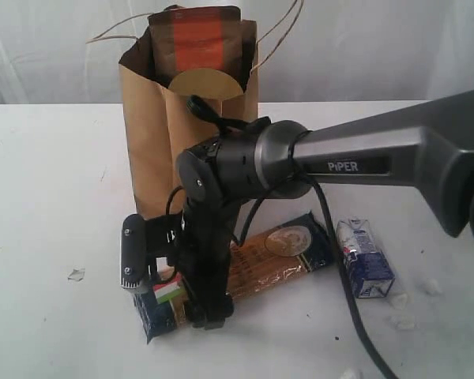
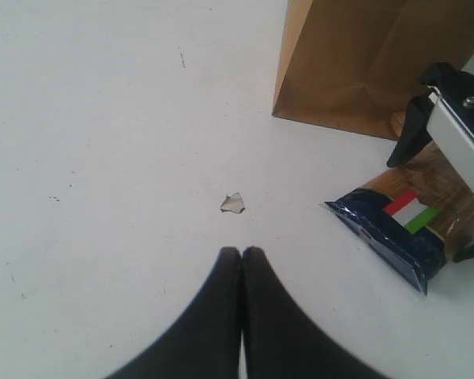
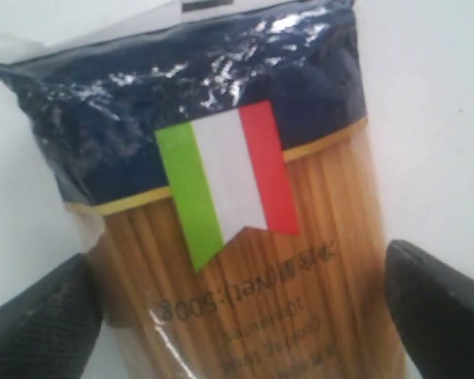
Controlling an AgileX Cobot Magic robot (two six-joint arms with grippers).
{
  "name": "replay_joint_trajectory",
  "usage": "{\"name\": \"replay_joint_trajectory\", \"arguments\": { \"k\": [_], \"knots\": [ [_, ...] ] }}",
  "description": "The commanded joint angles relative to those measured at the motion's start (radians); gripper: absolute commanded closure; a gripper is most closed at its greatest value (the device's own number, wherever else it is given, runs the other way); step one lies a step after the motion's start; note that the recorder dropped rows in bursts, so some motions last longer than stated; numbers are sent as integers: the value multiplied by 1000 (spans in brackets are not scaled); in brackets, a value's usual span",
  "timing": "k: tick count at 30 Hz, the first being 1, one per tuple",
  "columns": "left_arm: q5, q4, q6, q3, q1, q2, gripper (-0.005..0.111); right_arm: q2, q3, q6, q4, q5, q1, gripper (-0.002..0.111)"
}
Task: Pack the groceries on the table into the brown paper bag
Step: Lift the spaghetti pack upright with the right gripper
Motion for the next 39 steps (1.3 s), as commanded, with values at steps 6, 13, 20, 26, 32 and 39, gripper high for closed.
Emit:
{"name": "replay_joint_trajectory", "arguments": {
  "k": [6, 13, 20, 26, 32, 39],
  "knots": [
    [3, -6, -5, 3, -7, -6, 107, 9, -1, 55, -1, 0, 1, 64],
    [3, -6, -5, 3, -7, -6, 107, 5, -1, 64, -1, 90, 1, 108],
    [3, -6, -5, 3, -7, -6, 107, -69, -7, 66, -1, 7, 1, 108],
    [3, -6, -5, 3, -7, -6, 107, -167, -33, 66, 40, 0, 4, 108],
    [3, -6, -5, 3, -7, -6, 107, -254, -33, 66, 164, -33, 4, 108],
    [3, -6, -5, 3, -7, -6, 107, -322, -33, 66, 290, -68, 4, 108]
  ]
}}
